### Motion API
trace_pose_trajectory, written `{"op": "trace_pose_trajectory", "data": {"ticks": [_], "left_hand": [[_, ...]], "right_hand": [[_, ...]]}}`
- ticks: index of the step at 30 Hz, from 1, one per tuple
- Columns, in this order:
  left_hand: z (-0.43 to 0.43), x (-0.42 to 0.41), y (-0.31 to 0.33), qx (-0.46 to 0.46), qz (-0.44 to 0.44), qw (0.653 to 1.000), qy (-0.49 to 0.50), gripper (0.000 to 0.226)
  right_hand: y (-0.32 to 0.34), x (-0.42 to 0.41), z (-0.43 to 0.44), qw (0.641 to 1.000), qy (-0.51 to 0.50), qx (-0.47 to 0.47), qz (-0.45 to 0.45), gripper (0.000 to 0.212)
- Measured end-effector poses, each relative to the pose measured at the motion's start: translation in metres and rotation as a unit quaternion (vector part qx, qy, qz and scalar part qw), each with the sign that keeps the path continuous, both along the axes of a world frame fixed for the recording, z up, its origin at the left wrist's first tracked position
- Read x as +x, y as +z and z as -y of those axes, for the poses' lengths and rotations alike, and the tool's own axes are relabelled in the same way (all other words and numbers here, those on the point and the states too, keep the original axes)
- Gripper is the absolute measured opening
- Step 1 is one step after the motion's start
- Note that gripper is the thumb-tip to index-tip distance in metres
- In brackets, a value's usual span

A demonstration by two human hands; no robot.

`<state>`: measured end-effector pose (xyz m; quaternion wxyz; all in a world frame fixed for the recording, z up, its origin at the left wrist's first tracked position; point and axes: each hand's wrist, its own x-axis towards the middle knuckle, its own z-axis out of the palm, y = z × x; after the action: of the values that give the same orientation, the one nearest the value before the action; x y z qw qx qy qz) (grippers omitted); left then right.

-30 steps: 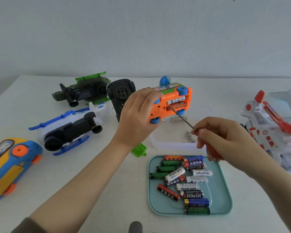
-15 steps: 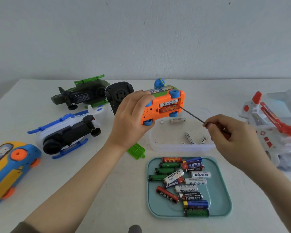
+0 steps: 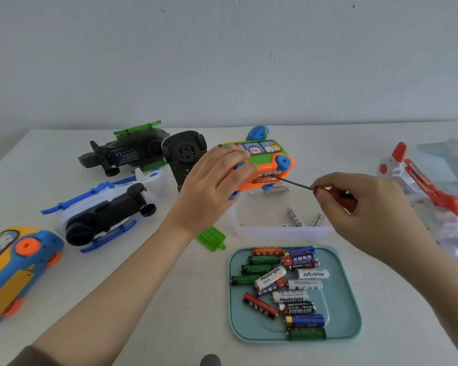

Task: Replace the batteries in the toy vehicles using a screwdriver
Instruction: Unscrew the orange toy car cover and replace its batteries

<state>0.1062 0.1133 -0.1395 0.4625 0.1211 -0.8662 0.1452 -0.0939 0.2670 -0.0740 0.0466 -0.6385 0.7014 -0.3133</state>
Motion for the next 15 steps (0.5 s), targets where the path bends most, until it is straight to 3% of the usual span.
{"op": "trace_pose_trajectory", "data": {"ticks": [8,11,15], "left_hand": [[0.002,-0.002,0.001,-0.03,0.001,1.0,-0.01,0.026],[0.0,-0.001,0.003,0.002,-0.011,1.0,0.003,0.029],[-0.009,0.002,0.007,0.115,-0.072,0.989,0.051,0.05]], "right_hand": [[0.01,0.008,0.009,0.991,0.022,0.038,-0.124,0.015],[0.011,0.006,0.007,0.994,0.023,0.042,-0.102,0.016],[0.009,0.001,0.002,1.0,0.008,-0.005,0.023,0.012]]}}
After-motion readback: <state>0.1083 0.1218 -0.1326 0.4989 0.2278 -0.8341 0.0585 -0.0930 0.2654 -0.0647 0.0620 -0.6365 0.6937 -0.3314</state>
